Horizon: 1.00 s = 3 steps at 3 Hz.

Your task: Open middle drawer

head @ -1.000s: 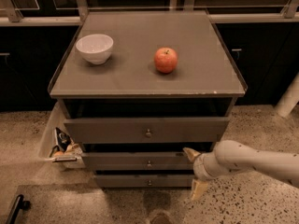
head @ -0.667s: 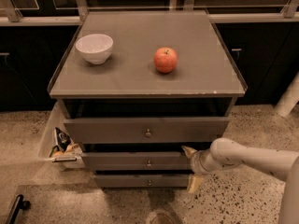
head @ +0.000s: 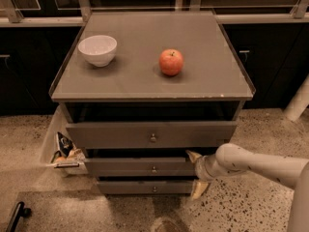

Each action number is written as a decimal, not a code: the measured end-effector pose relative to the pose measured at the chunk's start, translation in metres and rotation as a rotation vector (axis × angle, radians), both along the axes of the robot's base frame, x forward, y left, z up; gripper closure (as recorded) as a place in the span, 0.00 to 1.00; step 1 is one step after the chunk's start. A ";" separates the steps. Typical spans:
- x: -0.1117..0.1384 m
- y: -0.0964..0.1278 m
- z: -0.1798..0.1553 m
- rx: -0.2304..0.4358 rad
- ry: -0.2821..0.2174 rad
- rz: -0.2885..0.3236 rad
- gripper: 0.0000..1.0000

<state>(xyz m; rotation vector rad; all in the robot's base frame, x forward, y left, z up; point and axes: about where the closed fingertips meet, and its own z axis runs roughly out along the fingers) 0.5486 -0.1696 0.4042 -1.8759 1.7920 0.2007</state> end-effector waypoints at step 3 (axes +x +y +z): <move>0.046 -0.001 -0.021 0.031 -0.099 -0.017 0.00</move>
Offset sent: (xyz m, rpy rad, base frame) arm 0.0594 -0.0064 -0.0137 0.0203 -0.1686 -0.0368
